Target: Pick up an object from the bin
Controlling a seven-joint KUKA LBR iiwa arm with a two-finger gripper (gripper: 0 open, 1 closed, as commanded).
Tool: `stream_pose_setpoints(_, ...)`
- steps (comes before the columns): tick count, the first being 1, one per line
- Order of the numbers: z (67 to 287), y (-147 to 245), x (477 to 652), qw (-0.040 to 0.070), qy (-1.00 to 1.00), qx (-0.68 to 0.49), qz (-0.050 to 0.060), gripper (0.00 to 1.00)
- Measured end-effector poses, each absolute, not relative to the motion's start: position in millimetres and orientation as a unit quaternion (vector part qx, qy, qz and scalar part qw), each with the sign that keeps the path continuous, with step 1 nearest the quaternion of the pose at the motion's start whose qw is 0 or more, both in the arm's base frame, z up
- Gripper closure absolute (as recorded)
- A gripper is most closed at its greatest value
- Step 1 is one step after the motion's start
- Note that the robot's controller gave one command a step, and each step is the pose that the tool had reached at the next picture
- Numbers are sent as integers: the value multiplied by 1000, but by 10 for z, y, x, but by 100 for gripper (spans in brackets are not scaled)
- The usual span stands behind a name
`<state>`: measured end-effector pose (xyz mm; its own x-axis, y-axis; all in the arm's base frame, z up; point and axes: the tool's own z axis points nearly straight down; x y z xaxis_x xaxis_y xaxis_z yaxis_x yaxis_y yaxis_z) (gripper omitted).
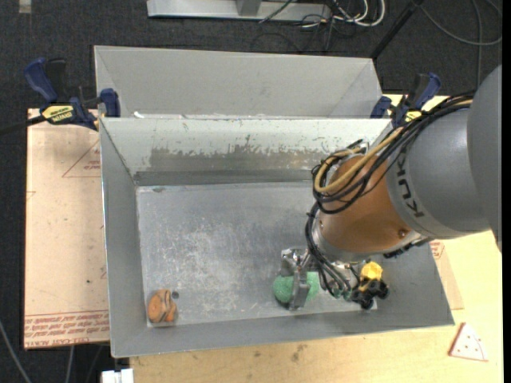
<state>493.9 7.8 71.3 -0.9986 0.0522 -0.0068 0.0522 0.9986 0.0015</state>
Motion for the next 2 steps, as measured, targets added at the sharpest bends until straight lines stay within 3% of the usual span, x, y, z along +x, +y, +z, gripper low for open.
stream_pose_setpoints(2,850,79,4927,0,1000,26,1,100)
